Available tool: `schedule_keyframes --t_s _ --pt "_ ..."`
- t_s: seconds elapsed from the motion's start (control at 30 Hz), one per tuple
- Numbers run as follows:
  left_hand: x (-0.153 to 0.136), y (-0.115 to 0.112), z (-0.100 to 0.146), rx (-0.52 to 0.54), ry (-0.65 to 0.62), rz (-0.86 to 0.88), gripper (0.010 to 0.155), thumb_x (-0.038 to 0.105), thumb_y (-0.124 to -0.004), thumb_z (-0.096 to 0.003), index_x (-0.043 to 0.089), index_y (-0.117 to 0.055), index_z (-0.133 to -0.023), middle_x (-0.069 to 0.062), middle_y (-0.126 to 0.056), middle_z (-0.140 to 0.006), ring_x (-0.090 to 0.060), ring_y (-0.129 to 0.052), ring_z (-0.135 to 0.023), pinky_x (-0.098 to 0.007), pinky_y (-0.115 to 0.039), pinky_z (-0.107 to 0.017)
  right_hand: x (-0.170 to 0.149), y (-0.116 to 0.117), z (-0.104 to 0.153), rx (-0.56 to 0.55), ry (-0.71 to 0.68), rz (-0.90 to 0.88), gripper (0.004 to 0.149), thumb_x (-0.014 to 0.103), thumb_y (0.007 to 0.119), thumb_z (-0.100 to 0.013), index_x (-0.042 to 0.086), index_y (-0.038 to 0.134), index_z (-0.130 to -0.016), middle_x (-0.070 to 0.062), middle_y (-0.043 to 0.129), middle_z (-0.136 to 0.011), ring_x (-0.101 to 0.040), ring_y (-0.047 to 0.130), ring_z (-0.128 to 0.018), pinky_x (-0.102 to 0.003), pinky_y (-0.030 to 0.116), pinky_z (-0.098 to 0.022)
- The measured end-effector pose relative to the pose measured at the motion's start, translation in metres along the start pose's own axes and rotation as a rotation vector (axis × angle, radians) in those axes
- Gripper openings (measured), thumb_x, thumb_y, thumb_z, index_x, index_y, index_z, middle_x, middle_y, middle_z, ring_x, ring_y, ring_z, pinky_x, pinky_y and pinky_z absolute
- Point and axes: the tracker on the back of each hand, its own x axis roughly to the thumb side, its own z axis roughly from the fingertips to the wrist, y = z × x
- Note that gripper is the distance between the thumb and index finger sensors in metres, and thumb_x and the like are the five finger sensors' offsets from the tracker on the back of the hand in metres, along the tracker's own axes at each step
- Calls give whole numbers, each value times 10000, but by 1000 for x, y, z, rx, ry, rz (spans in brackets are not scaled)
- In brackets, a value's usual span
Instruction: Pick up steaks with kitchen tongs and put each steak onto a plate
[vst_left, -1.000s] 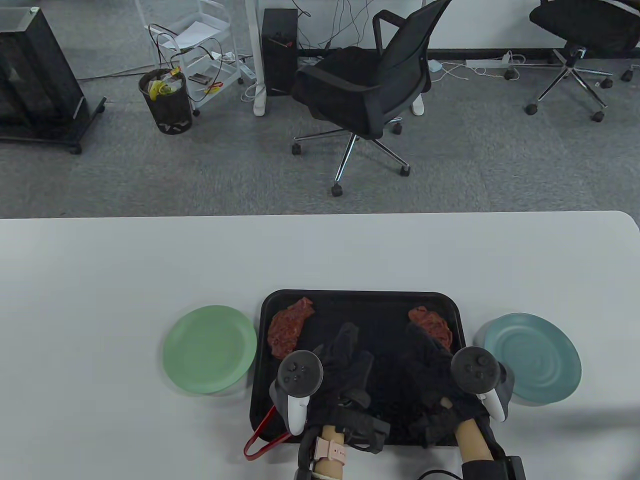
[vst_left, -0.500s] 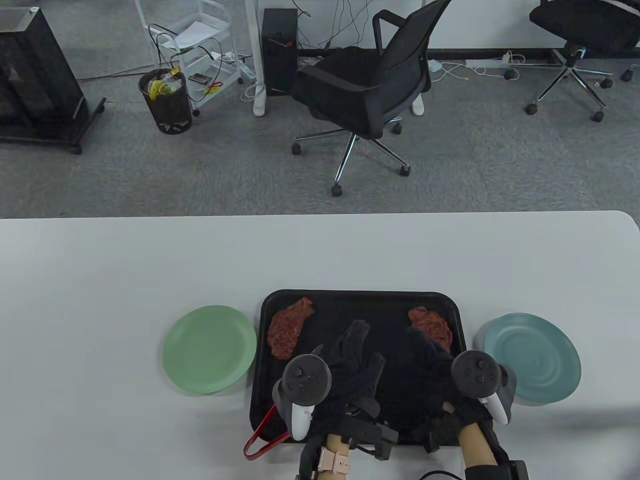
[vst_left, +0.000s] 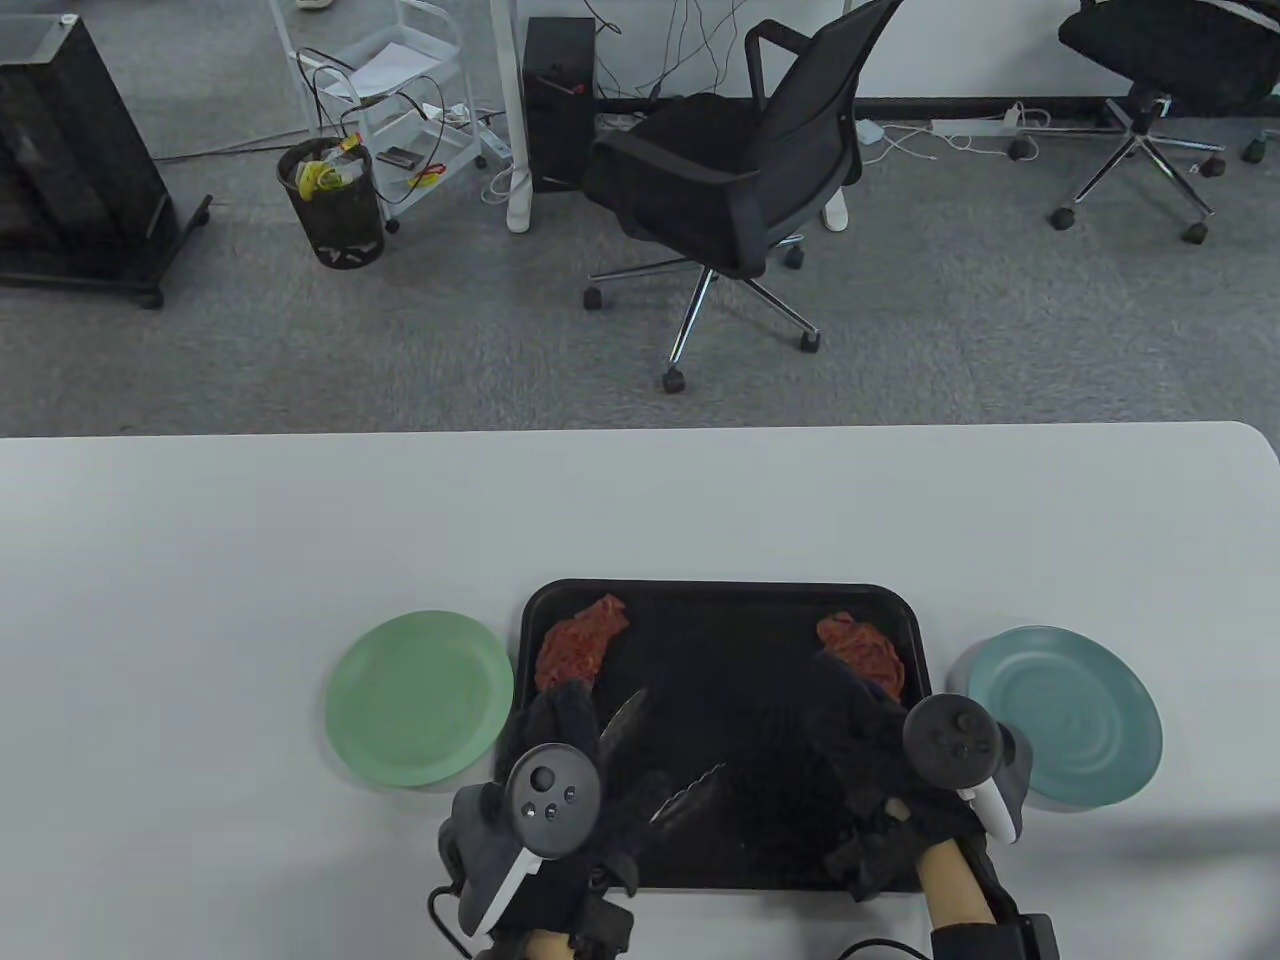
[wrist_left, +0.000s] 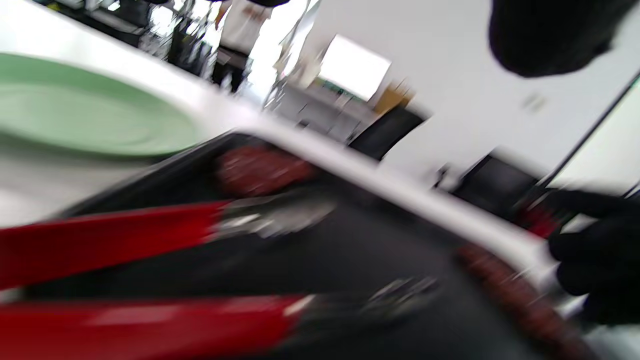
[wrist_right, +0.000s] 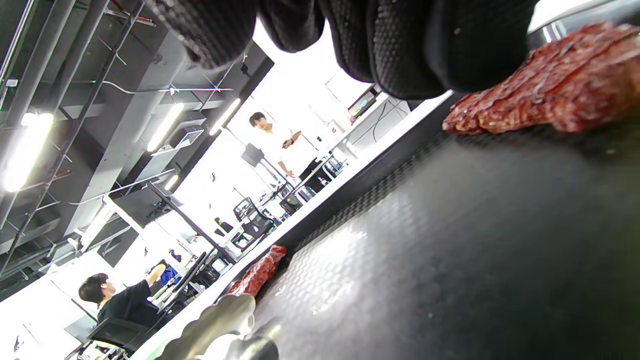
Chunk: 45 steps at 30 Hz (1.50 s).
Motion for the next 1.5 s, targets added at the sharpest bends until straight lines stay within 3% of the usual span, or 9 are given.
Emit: schedule_keyframes --t_s 0.17,0.37,0.6,0.83,1.07,1.1,1.3,1.5 --pt "-15 -21 -14 -185 89 -49 1097 662 -790 -374 81 -202 -1096 -246 -315 -1117 -558 -334 -974 -613 -455 -715 1 4 0 16 -4 32 624 304 735 -463 106 539 -1022 -286 652 -966 -482 732 -736 -551 690 -536" --pt "-19 -35 -20 -210 134 -124 1084 663 -794 -357 84 -253 -1097 -234 -387 -1109 -550 -400 -962 -601 -472 -713 2 5 1 17 -12 48 623 304 735 -463 104 542 -1021 -285 652 -966 -481 733 -735 -551 691 -535" --pt "-8 -48 -24 -196 72 -209 1063 674 -782 -349 81 -314 -1096 -230 -465 -1089 -541 -464 -943 -588 -505 -699 1 5 1 21 -9 59 620 304 735 -462 102 551 -1018 -287 657 -962 -482 736 -733 -551 694 -532" --pt "0 -70 -32 -281 76 -322 1050 658 -781 -361 81 -284 -1084 -220 -486 -1080 -516 -512 -931 -568 -545 -690 -2 5 2 24 1 72 616 305 735 -462 99 559 -1015 -287 662 -960 -481 741 -729 -551 697 -529" --pt "8 -74 -32 -176 56 -405 961 577 -824 -371 90 -387 -1074 -211 -632 -996 -491 -677 -846 -549 -665 -621 -1 5 2 28 -2 77 612 305 735 -461 96 568 -1012 -288 670 -955 -481 746 -725 -551 701 -525" --pt "8 -73 -31 -163 51 -401 1001 581 -845 -316 104 -397 -1075 -206 -634 -991 -489 -692 -840 -547 -677 -615 -1 5 2 27 -2 77 611 305 735 -461 96 569 -1011 -287 670 -955 -482 747 -724 -551 702 -524" --pt "9 -61 -24 -47 -20 -259 958 593 -830 -334 112 -443 -1067 -216 -649 -940 -450 -825 -722 -491 -782 -521 -1 -1 3 10 -3 55 604 305 735 -461 92 584 -1005 -288 690 -942 -478 765 -704 -543 719 -503" --pt "10 -45 -17 82 -78 -91 954 596 -829 -333 101 -465 -1061 -219 -662 -925 -439 -838 -667 -477 -787 -480 -21 -44 11 -157 147 190 607 352 740 -449 93 629 -987 -282 769 -879 -429 841 -584 -460 798 -348"
